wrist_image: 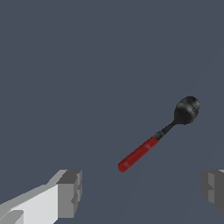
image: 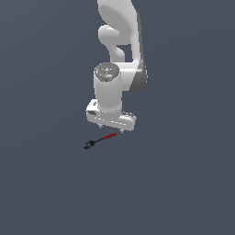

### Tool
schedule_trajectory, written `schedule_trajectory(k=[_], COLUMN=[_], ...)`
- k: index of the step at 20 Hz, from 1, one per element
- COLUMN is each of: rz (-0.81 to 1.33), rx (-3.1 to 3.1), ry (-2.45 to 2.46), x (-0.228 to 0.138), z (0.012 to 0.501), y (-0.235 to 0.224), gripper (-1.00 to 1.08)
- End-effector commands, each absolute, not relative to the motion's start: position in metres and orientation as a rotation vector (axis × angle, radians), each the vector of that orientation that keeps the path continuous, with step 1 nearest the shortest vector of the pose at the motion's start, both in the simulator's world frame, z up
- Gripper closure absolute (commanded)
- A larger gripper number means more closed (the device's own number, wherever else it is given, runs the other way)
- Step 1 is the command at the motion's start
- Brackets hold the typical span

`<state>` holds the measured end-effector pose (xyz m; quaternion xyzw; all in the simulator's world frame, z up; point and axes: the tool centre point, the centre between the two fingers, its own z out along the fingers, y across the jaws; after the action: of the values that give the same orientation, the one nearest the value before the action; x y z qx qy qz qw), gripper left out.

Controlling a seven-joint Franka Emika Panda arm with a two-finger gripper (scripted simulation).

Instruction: Pick up the object and move it to a goal position.

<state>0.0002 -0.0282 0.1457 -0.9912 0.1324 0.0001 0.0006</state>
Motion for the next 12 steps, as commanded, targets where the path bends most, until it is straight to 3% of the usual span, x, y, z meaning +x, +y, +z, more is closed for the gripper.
schedule_trajectory(k=[1, 12], rz=[0.002, 0.007], rx=[-3.090, -2.926], ry=[0.540, 1.121], x=[-0.001, -0.007], z=[0.136, 0.092], y=[-0.035, -0.068], gripper=[-0.92, -0.92])
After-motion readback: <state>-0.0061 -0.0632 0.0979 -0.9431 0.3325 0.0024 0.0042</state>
